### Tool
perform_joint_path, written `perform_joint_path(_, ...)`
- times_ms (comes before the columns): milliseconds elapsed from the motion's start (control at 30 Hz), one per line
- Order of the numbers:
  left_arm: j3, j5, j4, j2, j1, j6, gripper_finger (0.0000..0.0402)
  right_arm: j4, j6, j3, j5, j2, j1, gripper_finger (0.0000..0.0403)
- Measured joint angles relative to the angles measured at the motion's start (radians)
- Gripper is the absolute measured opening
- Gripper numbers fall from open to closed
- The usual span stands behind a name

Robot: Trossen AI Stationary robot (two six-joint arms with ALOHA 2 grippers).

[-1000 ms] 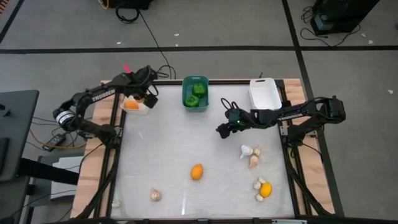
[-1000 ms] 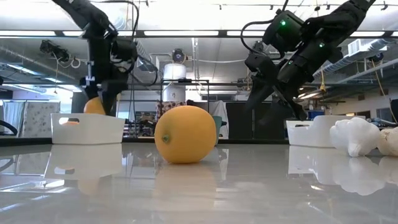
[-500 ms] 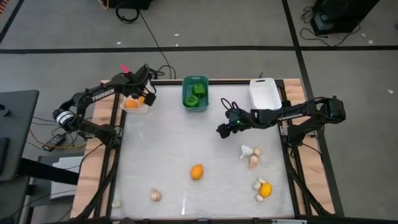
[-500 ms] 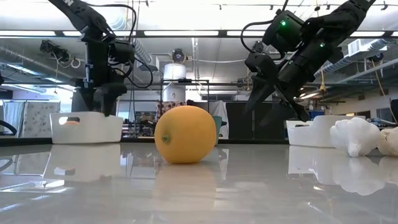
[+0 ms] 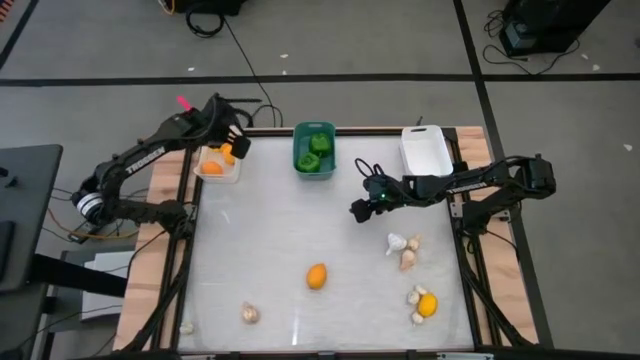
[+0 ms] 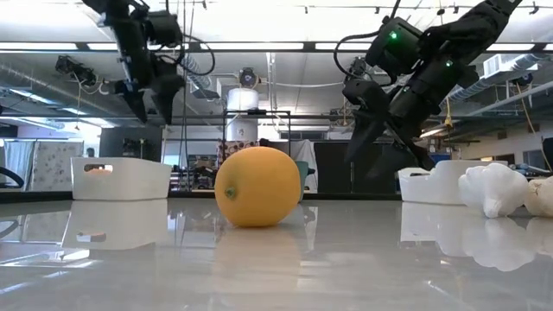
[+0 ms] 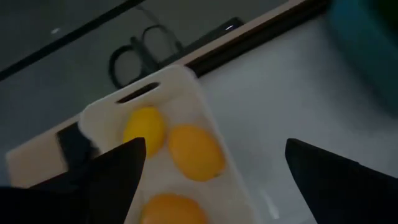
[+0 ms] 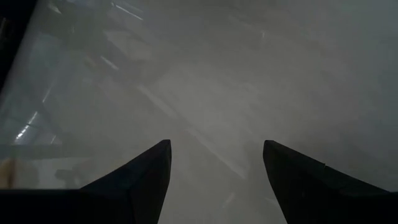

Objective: Sort produce into baskets
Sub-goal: Put the left yellow lemon into the left white bin

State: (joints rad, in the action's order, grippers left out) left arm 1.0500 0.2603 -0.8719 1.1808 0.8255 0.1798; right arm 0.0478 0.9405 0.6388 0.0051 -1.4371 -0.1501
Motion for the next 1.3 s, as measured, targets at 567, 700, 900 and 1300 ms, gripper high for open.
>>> perform_joint_path(567, -0.001, -0.028, 0.165, -0.059, -0.391, 0.228, 0.0392, 0.537, 0.064, 0.0, 0.057, 0.358, 0.021, 0.0265)
perform_joint_path(700, -0.001, -0.029, 0.269, -0.021, -0.467, 0.244, 0.0392, 0.74, 0.166, 0.0, 0.055, 0.413, 0.07, 0.0264)
perform_joint_path(900, -0.001, -0.072, 0.354, 0.077, -0.542, 0.249, 0.0392, 0.789, 0.259, 0.0, -0.027, 0.426, 0.172, 0.0255)
perform_joint_path(1300, -0.001, -0.224, 0.476, 0.238, -0.746, 0.476, 0.0392, 0.591, 0.226, 0.0, 0.249, 0.426, 0.296, 0.0248)
